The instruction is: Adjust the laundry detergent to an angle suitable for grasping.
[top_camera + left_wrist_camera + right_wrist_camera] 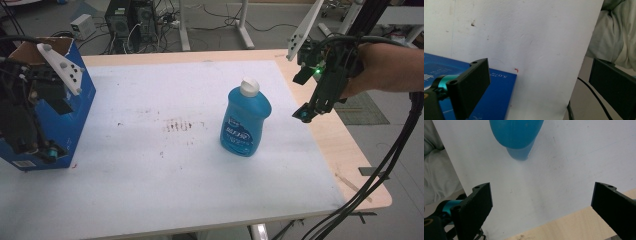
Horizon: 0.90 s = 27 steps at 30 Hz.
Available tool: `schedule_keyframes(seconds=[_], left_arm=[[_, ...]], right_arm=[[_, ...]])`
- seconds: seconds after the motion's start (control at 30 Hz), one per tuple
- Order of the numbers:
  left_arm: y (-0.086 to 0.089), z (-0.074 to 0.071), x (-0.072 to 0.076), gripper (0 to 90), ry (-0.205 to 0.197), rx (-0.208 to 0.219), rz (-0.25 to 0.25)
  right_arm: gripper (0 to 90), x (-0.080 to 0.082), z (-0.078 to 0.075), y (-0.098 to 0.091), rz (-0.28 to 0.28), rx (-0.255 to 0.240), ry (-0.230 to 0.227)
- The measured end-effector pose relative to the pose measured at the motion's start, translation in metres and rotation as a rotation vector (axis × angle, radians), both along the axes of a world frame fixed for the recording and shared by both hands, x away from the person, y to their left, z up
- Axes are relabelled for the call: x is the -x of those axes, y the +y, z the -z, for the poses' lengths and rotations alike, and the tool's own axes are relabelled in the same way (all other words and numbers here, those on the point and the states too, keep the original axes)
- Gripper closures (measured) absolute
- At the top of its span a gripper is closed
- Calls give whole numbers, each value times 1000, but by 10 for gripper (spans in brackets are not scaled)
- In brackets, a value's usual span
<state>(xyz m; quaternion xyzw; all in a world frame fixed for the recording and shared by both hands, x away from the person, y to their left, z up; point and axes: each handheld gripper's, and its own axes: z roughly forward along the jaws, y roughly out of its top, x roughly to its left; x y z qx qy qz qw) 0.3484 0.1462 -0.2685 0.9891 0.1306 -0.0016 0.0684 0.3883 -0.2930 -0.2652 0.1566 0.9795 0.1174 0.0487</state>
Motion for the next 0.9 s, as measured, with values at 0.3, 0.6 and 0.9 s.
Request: schedule_keyframes(seconds=[0.3,0.6,0.9], left_arm=[[-1,-2,-3,35,-8,8,-6],[-2,0,-5,35,-2,6,-9],[-2,-3,3,35,-13,9,-17]], right_arm=[[26,-2,0,-4,4,-7,2],[26,-1,4,-6,3,-18,6],[26,3,3,-6,-2,-29,1]])
